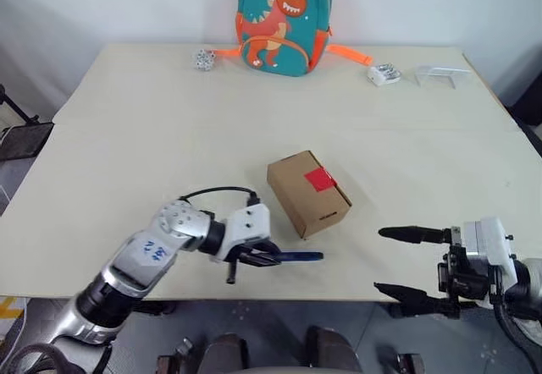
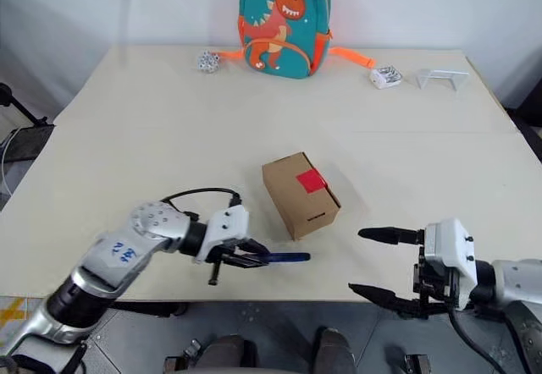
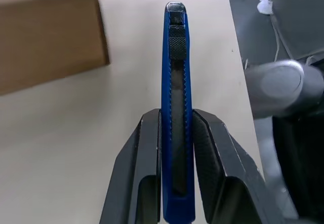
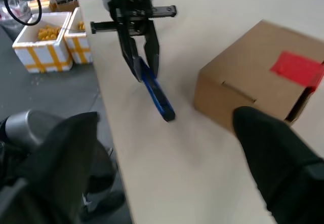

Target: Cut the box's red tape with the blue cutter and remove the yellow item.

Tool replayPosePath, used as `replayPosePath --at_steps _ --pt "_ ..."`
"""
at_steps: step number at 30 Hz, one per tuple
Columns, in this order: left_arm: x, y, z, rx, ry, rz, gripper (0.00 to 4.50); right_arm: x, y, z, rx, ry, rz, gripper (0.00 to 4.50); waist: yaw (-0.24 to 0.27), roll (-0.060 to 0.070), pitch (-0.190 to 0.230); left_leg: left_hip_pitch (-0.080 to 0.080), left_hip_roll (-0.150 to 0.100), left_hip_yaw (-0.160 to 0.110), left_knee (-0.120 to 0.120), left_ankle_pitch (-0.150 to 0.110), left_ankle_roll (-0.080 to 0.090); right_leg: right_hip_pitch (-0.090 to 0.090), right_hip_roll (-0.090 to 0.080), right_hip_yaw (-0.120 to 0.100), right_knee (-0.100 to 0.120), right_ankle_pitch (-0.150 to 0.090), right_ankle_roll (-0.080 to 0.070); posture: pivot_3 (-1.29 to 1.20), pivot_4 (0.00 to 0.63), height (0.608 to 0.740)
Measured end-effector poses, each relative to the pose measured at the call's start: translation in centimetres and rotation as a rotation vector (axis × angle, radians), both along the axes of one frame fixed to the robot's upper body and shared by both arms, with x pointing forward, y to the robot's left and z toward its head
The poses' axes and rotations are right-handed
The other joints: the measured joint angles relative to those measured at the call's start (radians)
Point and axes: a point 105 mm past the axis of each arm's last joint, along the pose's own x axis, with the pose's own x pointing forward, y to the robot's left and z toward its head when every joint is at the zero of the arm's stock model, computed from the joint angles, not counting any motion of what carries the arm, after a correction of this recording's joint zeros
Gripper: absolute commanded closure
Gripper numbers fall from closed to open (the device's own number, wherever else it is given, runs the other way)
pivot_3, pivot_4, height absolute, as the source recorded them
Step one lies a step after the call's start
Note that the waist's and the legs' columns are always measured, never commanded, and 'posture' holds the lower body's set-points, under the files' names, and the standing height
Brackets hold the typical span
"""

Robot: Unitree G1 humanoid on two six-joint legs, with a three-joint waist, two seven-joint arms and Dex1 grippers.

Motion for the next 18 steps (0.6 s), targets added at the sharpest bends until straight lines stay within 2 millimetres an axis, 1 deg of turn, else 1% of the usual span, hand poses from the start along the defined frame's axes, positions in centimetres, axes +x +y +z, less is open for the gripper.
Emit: replayPosePath --at_steps 4,7,8,10,13,18 --pt "0.2 -1.5 0.0 0.004 0.01 0.021 3.59 0.4 0.2 -0.2 -0.054 -0.035 -0.049 2.36 0.0 0.0 0.0 -0.001 0.0 0.0 0.002 0.0 0.0 0.0 0.0 0.0 0.0 0.0 0.0 0.0 0.15 0.74" --pt "0.1 -2.0 -0.7 0.05 0.019 0.026 3.59 0.6 0.9 -1.2 -0.1 -0.001 -0.048 3.44 -0.002 0.0 0.0 -0.001 0.0 0.0 0.002 0.0 0.0 0.0 0.0 0.0 0.0 0.0 0.0 0.0 0.15 0.74" --pt "0.1 -2.1 -0.8 0.06 0.02 0.027 3.59 0.8 1.2 -1.5 -0.109 0.01 -0.048 3.72 -0.002 0.0 0.0 -0.001 0.0 -0.001 0.002 0.0 0.0 0.0 0.0 0.0 0.0 0.0 0.0 0.0 0.15 0.74" --pt "0.0 -2.1 -1.1 0.084 0.028 0.025 3.59 1.2 1.6 -1.7 -0.128 0.019 -0.041 4.49 -0.003 0.0 0.0 -0.001 0.0 -0.001 0.003 0.0 0.0 0.0 0.0 0.0 0.0 0.0 0.0 0.0 0.15 0.74" --pt "0.0 -2.3 -1.1 0.115 0.009 0.002 3.59 2.3 2.2 -2.1 -0.162 0.028 -0.013 4.49 -0.002 0.0 0.0 -0.001 0.0 -0.001 0.004 -0.001 0.001 0.0 0.0 0.0 0.0 0.0 0.0 0.0 0.15 0.74" --pt "0.2 -2.8 -1.1 0.116 0.0 -0.005 3.59 4.1 2.8 -3.4 -0.202 0.093 0.003 4.49 0.002 0.0 0.0 -0.006 0.0 -0.002 0.009 -0.002 0.002 -0.001 0.0 -0.001 0.0 0.0 0.0 0.0 0.15 0.74"
